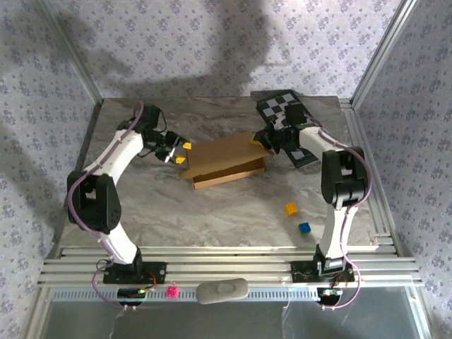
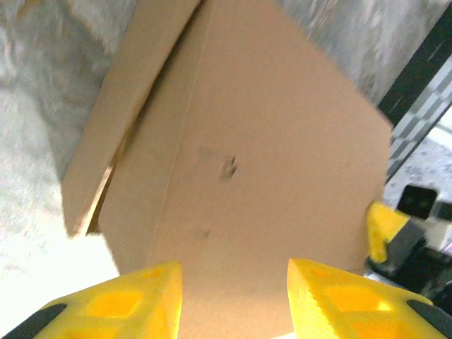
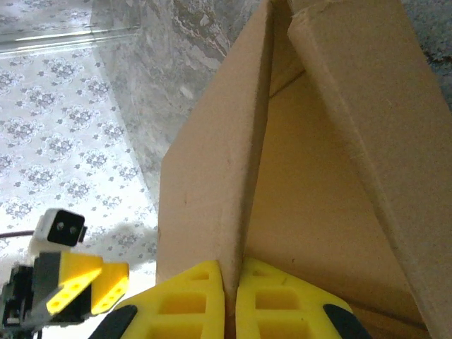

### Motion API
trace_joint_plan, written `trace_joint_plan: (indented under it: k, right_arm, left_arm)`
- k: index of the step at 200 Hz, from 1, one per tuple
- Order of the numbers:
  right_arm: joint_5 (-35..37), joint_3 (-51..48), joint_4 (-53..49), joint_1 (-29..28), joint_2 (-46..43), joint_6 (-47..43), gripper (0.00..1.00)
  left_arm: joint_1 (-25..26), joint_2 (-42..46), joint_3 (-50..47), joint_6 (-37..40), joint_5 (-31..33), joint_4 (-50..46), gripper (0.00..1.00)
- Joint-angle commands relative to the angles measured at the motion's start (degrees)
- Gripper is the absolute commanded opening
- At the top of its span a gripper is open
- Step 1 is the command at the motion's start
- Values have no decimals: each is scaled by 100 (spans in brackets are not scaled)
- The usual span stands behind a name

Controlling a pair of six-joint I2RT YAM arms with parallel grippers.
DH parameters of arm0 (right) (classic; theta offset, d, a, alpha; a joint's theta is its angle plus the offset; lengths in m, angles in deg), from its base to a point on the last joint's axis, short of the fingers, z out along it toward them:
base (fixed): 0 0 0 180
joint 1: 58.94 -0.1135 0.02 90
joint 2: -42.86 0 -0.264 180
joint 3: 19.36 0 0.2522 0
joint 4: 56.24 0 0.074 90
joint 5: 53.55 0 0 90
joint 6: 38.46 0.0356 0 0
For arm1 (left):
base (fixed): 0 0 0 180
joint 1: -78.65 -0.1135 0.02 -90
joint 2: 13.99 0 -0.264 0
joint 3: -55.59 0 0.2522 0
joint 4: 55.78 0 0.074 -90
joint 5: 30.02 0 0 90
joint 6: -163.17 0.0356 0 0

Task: Fold the paper box

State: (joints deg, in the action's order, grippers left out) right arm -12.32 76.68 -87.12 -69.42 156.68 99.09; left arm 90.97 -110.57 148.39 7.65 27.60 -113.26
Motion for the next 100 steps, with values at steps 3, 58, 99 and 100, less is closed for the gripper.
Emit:
trace_joint_plan:
  k: [3,58,99,100]
  right_arm:
    - [-44,-28,-81,27,174,-382,1]
    - [131,286,-1013,75,259,-942,30]
    - [532,576,-2050,130,190,-1505,42]
    - [543,582,-2067,132,187,-1513,42]
  left_arm:
    - [192,143,-56,225,251,-451,43]
    - [421,-68,-416,491,535,-396,39]
    - [437,-438,-309,841,722,-545,35]
    - [438,-448,-306,853,728,-556,35]
